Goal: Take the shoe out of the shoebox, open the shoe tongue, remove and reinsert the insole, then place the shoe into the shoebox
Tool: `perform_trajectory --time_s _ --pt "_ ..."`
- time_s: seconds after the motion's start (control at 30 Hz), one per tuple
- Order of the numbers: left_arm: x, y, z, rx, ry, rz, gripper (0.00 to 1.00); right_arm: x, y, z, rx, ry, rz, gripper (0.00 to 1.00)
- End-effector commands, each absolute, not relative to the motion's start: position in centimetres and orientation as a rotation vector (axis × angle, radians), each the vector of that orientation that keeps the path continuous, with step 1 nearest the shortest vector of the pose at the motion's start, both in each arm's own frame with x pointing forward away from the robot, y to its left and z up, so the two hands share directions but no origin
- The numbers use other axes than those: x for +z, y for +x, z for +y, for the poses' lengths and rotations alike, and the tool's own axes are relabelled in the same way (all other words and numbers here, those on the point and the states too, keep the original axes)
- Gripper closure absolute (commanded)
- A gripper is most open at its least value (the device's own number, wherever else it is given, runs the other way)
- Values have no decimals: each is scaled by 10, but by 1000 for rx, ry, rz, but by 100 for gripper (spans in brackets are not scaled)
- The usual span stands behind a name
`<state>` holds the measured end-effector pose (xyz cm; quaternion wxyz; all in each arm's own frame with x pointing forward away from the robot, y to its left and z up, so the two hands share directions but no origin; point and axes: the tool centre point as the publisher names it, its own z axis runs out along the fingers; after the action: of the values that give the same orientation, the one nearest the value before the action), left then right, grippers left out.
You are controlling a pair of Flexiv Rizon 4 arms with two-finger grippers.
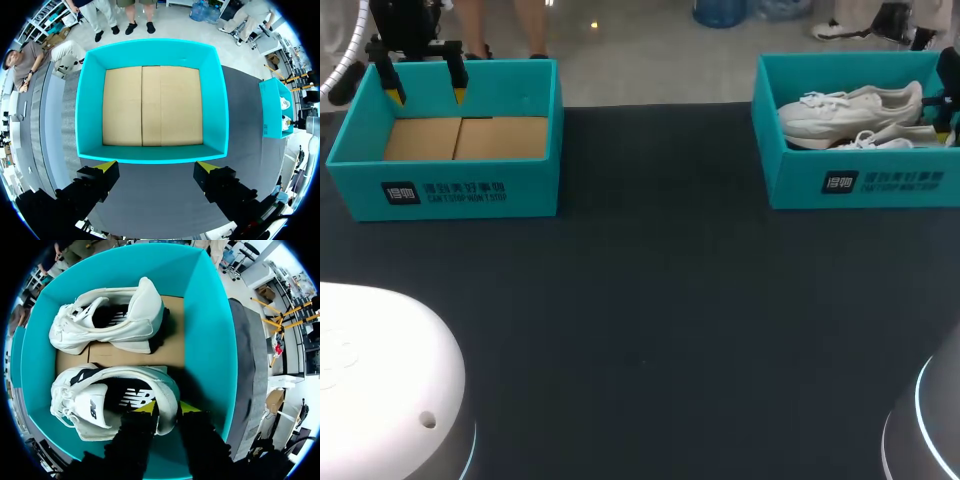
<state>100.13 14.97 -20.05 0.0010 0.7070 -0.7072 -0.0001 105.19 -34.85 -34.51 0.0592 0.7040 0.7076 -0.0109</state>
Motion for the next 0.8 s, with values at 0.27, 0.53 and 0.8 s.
perform_trajectory --time_s 0.27,0.53,0.8 --pt "-200 1001 150 -1 2220 -2221 0 -346 1051 -342 -29 2126 2119 100" --pt "-200 1001 150 -1 2220 -2221 0 -328 1055 -344 -15 2141 2083 100" --pt "-200 1001 150 -1 2220 -2221 0 -290 1067 -343 -21 2150 2054 100"
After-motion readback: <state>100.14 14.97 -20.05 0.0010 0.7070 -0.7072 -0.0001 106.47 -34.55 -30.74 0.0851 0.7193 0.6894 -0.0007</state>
